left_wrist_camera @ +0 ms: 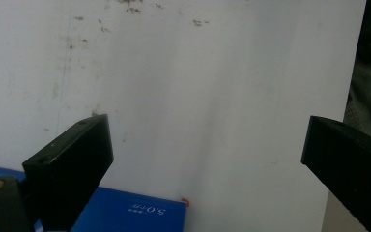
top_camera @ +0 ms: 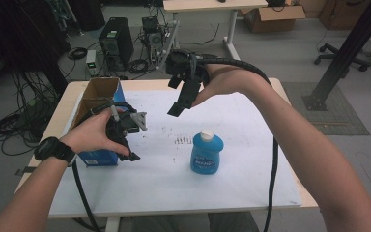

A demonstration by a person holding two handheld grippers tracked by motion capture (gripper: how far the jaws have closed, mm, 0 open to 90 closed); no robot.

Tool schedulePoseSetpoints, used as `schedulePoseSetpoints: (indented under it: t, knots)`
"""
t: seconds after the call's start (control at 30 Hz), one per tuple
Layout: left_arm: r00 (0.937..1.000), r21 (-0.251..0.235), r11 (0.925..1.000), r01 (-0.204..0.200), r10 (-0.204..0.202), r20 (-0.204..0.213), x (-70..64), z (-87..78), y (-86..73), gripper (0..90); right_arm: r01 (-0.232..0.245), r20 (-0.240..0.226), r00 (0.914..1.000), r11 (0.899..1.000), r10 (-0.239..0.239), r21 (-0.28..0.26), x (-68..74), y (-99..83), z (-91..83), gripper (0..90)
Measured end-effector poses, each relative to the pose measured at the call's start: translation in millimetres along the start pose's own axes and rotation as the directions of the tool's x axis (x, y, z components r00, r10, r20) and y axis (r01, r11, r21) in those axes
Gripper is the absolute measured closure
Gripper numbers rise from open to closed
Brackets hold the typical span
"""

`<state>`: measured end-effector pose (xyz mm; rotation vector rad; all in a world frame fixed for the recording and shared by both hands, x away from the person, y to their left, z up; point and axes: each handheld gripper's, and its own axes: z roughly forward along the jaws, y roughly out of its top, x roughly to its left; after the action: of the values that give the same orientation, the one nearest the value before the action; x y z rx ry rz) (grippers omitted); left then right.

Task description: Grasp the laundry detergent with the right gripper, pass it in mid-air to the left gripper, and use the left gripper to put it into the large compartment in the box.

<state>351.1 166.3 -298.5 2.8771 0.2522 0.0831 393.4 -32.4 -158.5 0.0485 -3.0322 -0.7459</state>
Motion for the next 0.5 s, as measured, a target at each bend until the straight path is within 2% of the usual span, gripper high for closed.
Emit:
schedulePoseSetpoints:
  t: [0.33,0.37,0.47,0.5]
  knots:
    - [0.9999,-0.002,0.9999,0.010,-0.010,-0.005,-1.8,-0.8,2.3,4.8,0.003,0.019,0.9998,1.000,-0.003,-0.028,2.7,-6.1,-10.9,4.3]
    - [1.0000,0.001,1.0000,0.005,-0.005,0.002,-2.0,-1.2,2.6,4.8,0.006,0.021,0.9998,0.999,-0.005,-0.051,3.2,-9.6,-14.9,4.1]
    - [1.0000,0.000,1.0000,0.008,-0.008,-0.005,-2.3,-1.5,2.9,4.8,0.011,0.027,0.9996,0.997,-0.009,-0.071,3.5,-12.9,-17.9,3.9]
    - [0.9999,-0.003,0.9999,0.010,-0.010,-0.007,-2.8,-2.6,2.8,4.8,0.009,0.025,0.9997,0.995,-0.007,-0.096,3.9,-18.0,-21.1,3.6]
